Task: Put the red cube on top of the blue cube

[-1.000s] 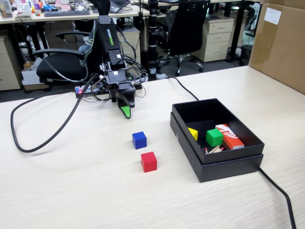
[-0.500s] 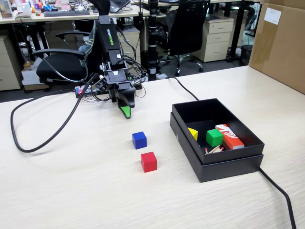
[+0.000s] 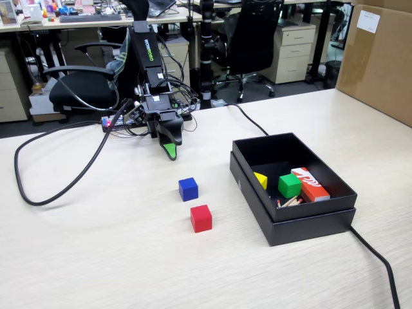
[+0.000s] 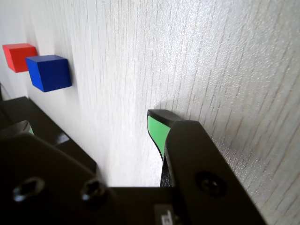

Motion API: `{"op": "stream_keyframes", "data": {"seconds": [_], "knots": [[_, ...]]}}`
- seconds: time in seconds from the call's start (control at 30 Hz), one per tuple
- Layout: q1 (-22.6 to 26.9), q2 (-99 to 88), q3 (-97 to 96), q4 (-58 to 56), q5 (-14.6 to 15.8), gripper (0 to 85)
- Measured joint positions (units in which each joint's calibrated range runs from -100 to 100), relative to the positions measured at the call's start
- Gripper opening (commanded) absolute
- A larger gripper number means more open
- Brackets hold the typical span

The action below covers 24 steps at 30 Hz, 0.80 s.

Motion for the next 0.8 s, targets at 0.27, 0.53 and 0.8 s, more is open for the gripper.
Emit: {"op": "stream_keyframes", "data": {"seconds": [0.27, 0.53, 0.8], "knots": [[0.00, 0.00, 0.00, -0.08, 0.00, 47.9], [-0.05, 0.00, 0.00, -0.08, 0.00, 47.6], [0.05, 3.11, 19.63, -21.29, 2.20, 47.5]]}}
